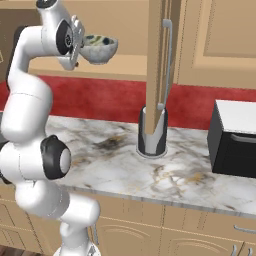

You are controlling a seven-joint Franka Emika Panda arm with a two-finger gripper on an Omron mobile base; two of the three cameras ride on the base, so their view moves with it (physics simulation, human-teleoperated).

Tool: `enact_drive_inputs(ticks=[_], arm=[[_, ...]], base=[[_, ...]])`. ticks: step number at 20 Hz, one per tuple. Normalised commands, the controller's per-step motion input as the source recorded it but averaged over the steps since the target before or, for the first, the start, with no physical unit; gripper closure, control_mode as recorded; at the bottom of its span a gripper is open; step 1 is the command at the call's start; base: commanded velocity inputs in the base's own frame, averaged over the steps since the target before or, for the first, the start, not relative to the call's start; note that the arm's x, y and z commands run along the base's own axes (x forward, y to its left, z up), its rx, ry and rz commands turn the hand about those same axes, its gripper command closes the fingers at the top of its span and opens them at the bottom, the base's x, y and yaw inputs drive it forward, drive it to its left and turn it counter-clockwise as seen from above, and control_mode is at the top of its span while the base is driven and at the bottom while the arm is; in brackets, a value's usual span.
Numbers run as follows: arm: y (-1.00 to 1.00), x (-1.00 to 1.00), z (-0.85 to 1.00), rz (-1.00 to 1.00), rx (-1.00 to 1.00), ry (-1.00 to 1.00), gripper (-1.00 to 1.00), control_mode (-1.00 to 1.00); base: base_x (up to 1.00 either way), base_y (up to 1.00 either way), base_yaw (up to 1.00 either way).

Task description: Pick up the bowls on the counter and stack them on top of one another in the open cabinet. Place the smaller bowl on top of the larger bowl.

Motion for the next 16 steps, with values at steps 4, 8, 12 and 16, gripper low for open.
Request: enact_drive_inputs(ticks=[4,8,12,16], arm=[[-0.08,-0.55,0.00,-0.03,0.00,0.00,-1.00,-1.00],[-0.02,-0.57,0.00,-0.03,0.00,-0.03,-1.00,-1.00],[0.00,-0.64,0.00,0.00,0.00,-0.12,-1.00,-1.00],[0.00,-0.64,0.00,0.00,-0.02,-0.17,-1.00,-1.00]], base=[[0.00,0.00,0.00],[0.00,0.00,0.00],[0.00,0.00,0.00],[0.00,0.00,0.00]])
